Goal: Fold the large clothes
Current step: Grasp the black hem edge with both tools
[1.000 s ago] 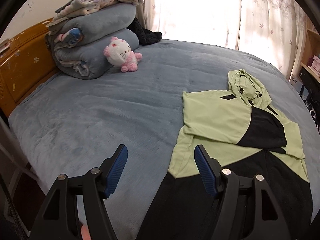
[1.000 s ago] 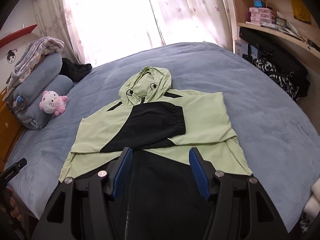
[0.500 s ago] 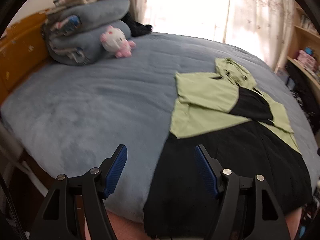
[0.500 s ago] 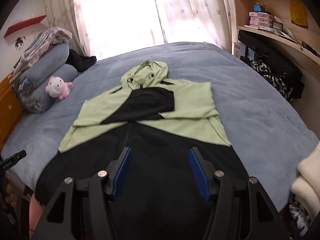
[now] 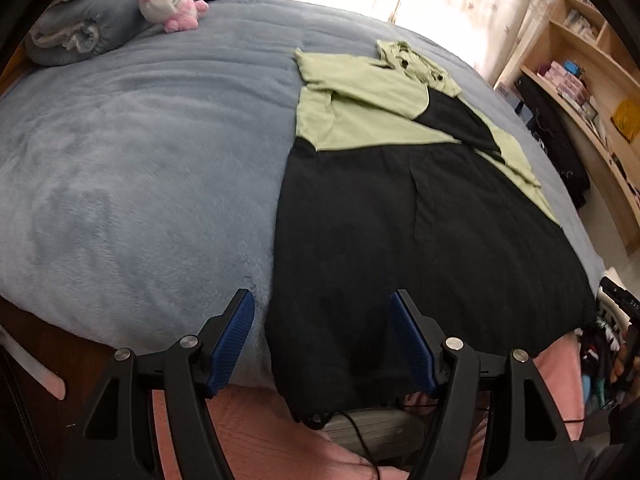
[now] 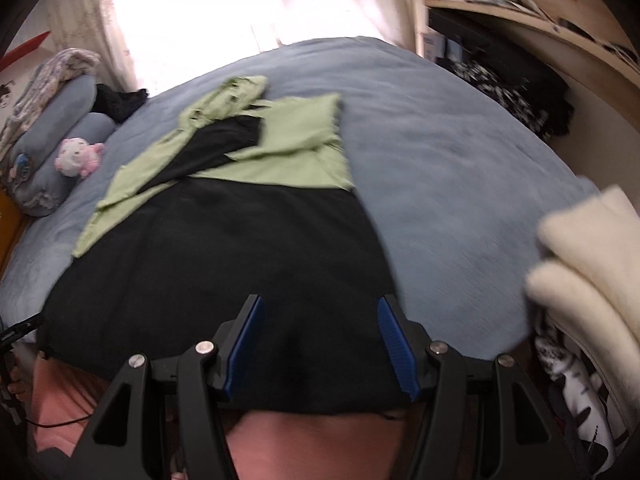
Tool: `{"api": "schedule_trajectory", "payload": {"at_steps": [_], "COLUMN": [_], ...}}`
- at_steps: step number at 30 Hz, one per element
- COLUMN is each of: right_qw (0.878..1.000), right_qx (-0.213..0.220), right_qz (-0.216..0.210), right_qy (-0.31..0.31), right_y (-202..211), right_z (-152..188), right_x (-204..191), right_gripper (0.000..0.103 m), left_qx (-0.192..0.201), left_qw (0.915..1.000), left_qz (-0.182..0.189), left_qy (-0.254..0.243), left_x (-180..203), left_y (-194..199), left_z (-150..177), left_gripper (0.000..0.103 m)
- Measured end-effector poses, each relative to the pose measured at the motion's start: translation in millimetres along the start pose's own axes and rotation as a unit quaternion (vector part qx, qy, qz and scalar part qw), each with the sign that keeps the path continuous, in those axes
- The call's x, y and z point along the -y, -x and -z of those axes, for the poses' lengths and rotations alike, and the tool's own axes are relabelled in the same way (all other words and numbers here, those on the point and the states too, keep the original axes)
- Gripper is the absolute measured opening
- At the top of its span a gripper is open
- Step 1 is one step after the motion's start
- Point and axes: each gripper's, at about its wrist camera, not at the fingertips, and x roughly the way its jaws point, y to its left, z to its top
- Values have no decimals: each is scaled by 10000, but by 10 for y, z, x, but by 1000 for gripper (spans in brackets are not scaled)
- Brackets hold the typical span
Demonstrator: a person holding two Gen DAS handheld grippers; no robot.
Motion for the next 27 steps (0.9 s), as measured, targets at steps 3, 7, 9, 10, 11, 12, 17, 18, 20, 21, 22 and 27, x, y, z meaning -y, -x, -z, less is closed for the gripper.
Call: {"api": "schedule_trajectory", "payload": {"at_steps": [3,7,9,10,11,12,17,18,20,21,22,27], "right_qw": [9992,9956,9940,9931,9925,9919,9906,9892,9875,9869,9868,9881], "right_qx": [-209,-477,-546,-616,-655,-671,-632,-612,-580,-567,-554,-624], "right_qz": [25,-366,-634,-797,-903,-1001,-1133,-1226,-1344,-1394,-1420,-1301], "right_qy": [-345,-723,-698,-600,-503,-399,-439,-524,-591,-587,-551,-527], "right_y": [-132,-296,-359,-401,-429,-446,-518,-510,-485,-466,-446,-523], "right_z": [89,181,216,242,263,285,336,335,332,330,328,308], "right_x": [292,541,539,502,455,406,407,441,464,463,451,417], "right_gripper": [59,59,59,59,59,59,49,39,31,28,27,28], "left_qx": [-49,-94,-109,-110,-106,-103,-145,-162,-216,-236,-265,-295], "left_qw": [9999,9999,9999,9998,9998,9997,9993,9993,9994,9994,9993,9990], "left_qz": [-49,55,126,149,190,220,349,336,284,262,256,122], "left_qy": [-90,-69,-37,-28,-14,-5,13,10,12,-15,-61,-306], "left_x": [25,8,-14,-19,-25,-32,-41,-38,-19,-1,22,100], "left_y": [-86,-165,-203,-217,-232,-241,-305,-314,-327,-328,-328,-349], "left_z": [4,-22,-20,-24,-22,-24,-35,-40,-46,-46,-41,-14], "left_gripper": [69,72,74,75,76,77,82,82,82,82,82,82]}}
